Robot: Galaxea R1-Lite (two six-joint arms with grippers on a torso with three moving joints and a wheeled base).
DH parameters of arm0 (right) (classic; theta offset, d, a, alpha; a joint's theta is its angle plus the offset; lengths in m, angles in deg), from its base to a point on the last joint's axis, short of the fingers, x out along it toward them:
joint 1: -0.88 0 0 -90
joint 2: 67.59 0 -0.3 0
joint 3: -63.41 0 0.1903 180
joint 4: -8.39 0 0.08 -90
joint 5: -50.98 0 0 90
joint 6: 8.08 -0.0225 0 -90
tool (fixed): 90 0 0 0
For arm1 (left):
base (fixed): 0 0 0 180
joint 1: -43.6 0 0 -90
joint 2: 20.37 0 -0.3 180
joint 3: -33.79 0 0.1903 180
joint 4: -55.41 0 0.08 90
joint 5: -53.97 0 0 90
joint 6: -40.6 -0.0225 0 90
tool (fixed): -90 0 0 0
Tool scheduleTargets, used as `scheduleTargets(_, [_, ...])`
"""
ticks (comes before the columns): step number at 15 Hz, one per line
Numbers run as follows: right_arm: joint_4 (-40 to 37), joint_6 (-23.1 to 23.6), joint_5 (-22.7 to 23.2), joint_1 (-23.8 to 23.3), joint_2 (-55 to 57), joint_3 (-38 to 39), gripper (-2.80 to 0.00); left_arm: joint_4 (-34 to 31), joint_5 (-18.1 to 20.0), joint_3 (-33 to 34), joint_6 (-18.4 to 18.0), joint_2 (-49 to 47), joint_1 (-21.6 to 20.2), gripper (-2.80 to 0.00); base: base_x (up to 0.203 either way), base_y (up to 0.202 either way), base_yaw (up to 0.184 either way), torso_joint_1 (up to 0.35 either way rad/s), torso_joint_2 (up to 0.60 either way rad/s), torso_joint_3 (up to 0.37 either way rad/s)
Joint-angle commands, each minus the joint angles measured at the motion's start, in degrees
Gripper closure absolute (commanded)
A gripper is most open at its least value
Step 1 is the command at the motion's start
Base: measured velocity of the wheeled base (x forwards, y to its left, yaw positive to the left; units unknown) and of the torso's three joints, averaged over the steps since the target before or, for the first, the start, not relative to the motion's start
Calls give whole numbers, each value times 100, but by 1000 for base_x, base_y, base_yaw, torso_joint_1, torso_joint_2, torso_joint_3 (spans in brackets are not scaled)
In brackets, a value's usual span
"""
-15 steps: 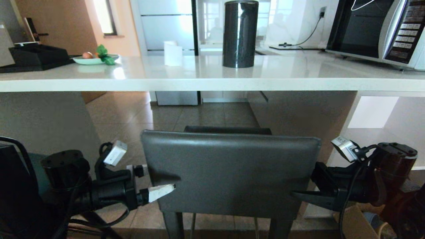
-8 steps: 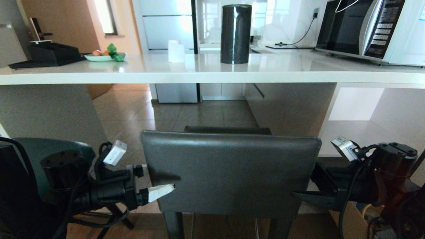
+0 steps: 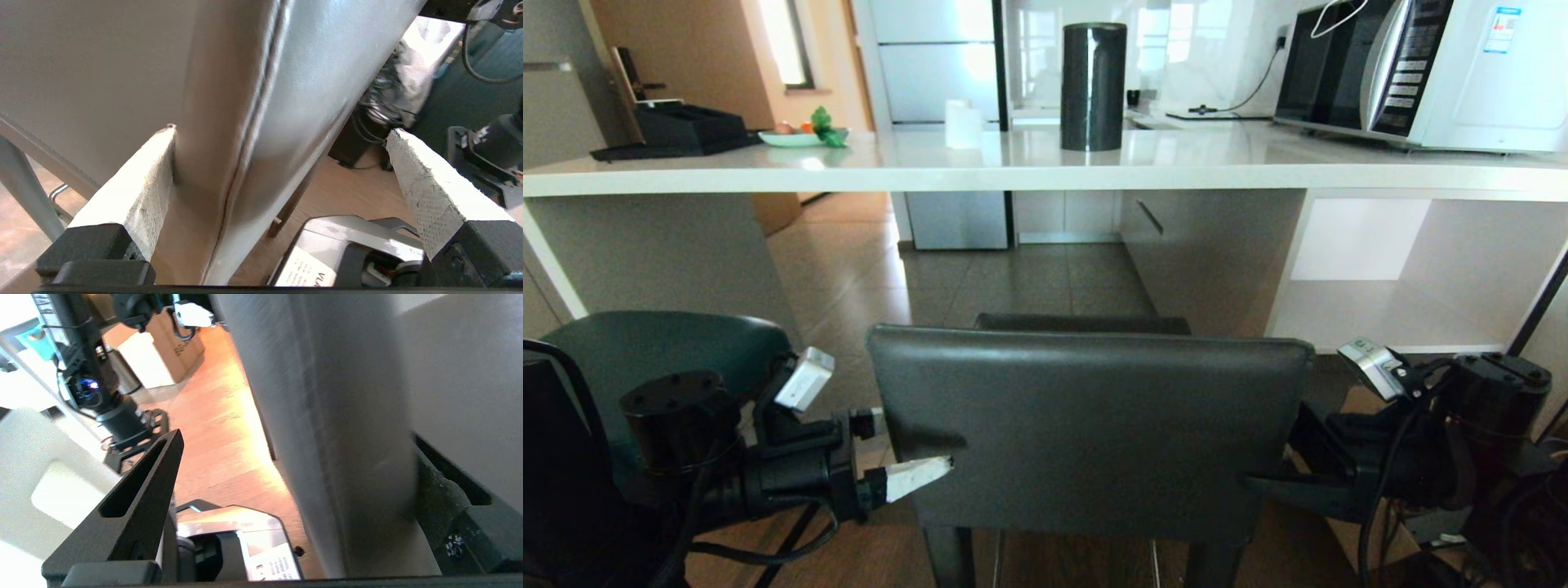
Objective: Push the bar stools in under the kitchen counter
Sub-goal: Pull the gray chair out from under the dining table
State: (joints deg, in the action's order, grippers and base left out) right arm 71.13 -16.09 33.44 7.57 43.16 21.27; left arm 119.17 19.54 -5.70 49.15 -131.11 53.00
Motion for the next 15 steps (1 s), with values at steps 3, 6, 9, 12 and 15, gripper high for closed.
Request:
scheduleTargets(3, [116,10,31,-10,-36,138,-280,54,7,104,7,108,-21,-280,-19,0,1,-4,-1,2])
scheduleTargets(6, [152,1,-155,-53,-36,68,-280,54,-11,82,-2,162,-107,-280,0,0,0,0,0,0])
scheduleTargets(9, [156,10,-269,-377,-70,71,-280,54,-17,119,-134,170,-466,-280,0,0,0,0,0,0])
scheduleTargets(12, [156,9,-470,-968,-189,126,-280,54,-19,271,-134,353,-989,-280,0,0,0,0,0,0])
scheduleTargets(15, [156,2,-660,-1649,-494,370,-280,54,-182,738,-132,710,-1334,-280,0,0,0,0,0,0])
